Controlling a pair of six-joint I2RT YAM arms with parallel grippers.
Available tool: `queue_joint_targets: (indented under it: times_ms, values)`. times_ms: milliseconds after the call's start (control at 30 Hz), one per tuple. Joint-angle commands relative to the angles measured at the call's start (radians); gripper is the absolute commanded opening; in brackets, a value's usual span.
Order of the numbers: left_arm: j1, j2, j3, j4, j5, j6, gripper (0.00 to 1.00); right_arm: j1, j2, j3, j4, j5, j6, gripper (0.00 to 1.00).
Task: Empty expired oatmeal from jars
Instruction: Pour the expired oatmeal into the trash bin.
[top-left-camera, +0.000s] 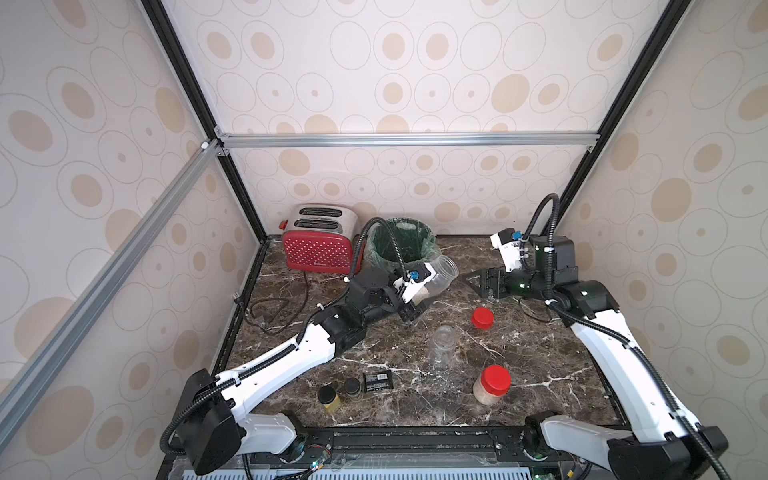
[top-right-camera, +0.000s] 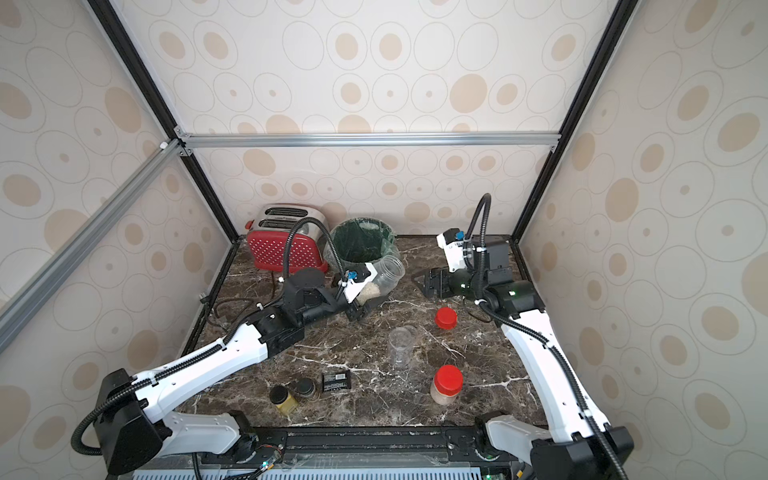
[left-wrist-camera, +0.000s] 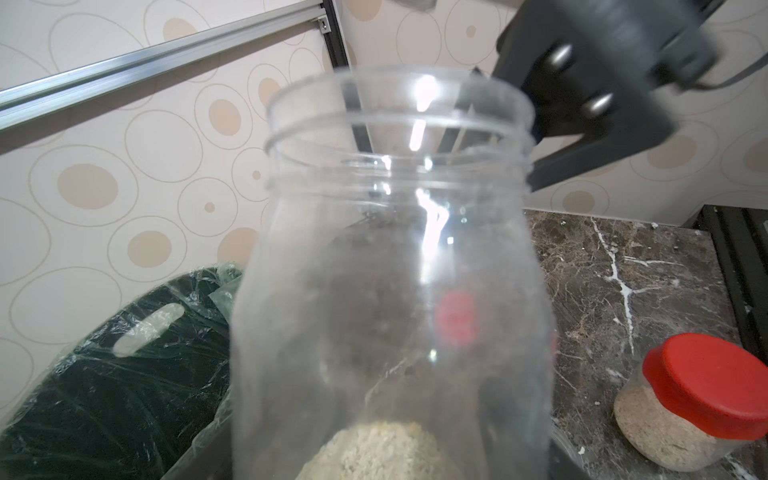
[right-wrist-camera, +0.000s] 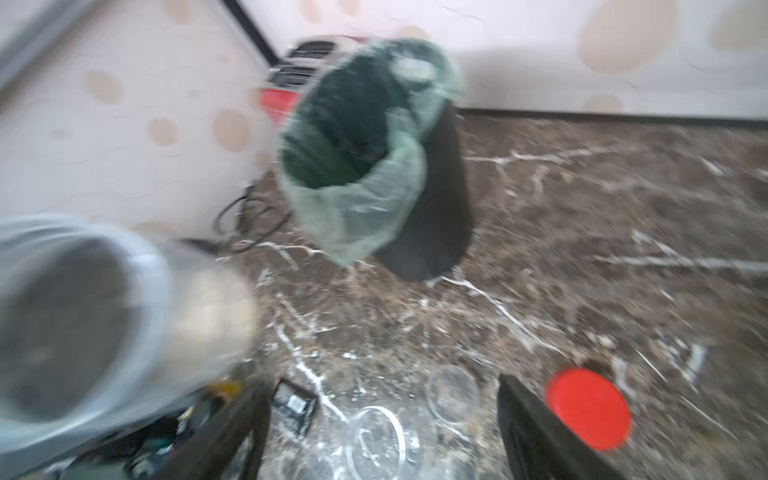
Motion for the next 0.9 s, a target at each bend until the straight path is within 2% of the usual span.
queue_joint_targets:
  times_ms: [0, 100, 233, 367, 500, 567, 767, 867]
  values:
    - [0.004, 0.015, 0.054, -0.024, 0.031, 0.062, 0.66, 0.08, 0.019, -0.009, -0.048, -0.194, -0.122, 0.83]
    - [0.004, 0.02, 0.063, -0.024, 0.039, 0.067, 0.66, 0.114, 0.016, -0.023, -0.006, -0.237, -0.139, 0.86]
    - [0.004, 0.02, 0.072, -0.042, 0.049, 0.075, 0.66, 0.13, 0.04, -0.045, 0.157, -0.242, -0.04, 0.99]
    - [0.004, 0.009, 0.061, -0.036, 0.048, 0.075, 0.67, 0.158, 0.098, -0.04, 0.274, -0.224, 0.055, 0.99]
    - [0.004, 0.005, 0.054, -0.025, 0.042, 0.073, 0.68, 0.191, 0.144, -0.022, 0.281, -0.219, 0.055, 1.0]
    - [0.004, 0.003, 0.052, -0.023, 0.038, 0.072, 0.68, 0.204, 0.155, -0.016, 0.267, -0.22, 0.045, 0.97]
    - [0.004, 0.006, 0.048, -0.015, 0.03, 0.075, 0.72, 0.208, 0.145, -0.025, 0.268, -0.212, 0.063, 0.72]
    - [0.004, 0.004, 0.04, -0.004, 0.025, 0.075, 0.8, 0.208, 0.149, -0.022, 0.266, -0.205, 0.087, 0.62]
